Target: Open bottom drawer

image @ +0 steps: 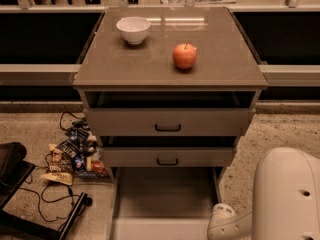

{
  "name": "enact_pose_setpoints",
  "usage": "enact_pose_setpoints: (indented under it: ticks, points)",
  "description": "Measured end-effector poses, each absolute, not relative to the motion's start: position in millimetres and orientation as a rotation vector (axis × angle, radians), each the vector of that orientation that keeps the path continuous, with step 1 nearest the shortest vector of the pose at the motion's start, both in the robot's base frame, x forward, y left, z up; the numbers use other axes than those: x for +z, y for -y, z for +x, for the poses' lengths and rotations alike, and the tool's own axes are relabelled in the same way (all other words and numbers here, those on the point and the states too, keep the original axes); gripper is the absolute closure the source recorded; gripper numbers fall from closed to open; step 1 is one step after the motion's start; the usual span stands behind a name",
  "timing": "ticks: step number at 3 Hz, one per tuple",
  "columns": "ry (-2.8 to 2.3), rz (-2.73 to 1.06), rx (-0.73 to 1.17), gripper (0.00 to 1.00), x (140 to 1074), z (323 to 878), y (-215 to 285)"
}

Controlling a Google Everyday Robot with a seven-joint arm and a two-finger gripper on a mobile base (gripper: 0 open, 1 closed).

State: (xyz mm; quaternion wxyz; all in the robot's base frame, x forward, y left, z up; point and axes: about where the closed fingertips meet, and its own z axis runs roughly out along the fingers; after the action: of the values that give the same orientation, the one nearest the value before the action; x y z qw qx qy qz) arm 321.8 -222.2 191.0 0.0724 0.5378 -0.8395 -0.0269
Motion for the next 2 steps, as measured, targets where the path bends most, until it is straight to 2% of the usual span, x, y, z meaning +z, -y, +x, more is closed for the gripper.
enact_pose_setpoints:
  ticks: [1, 2]
  points:
    - [2.501, 1.574, -0.085, 0.97, 193.7, 308.1, 222.5]
    - [2.501, 1.574, -0.085, 0.74, 193.7, 308.1, 222.5]
